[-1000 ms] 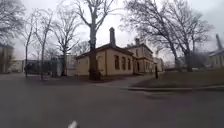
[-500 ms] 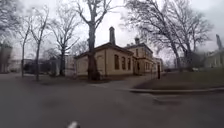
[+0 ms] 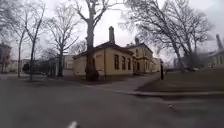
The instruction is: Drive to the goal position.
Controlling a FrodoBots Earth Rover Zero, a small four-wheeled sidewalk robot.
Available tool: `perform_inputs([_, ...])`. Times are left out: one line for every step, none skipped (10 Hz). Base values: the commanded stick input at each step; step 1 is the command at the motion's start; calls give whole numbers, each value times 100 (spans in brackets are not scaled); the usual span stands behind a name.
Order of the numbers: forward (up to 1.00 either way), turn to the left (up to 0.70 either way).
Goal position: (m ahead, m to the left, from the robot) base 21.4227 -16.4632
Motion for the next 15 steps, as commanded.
perform_inputs([100, 1])
perform_inputs([100, 1])
perform_inputs([100, 1])
perform_inputs([100, 1])
perform_inputs([100, 1])
perform_inputs([100, 1])
perform_inputs([100, 1])
perform_inputs([100, 1])
perform_inputs([100, 1])
perform_inputs([100, 1])
perform_inputs([100, 1])
perform_inputs([100, 1])
perform_inputs([100, 1])
perform_inputs([100, 1])
perform_inputs([100, 1])
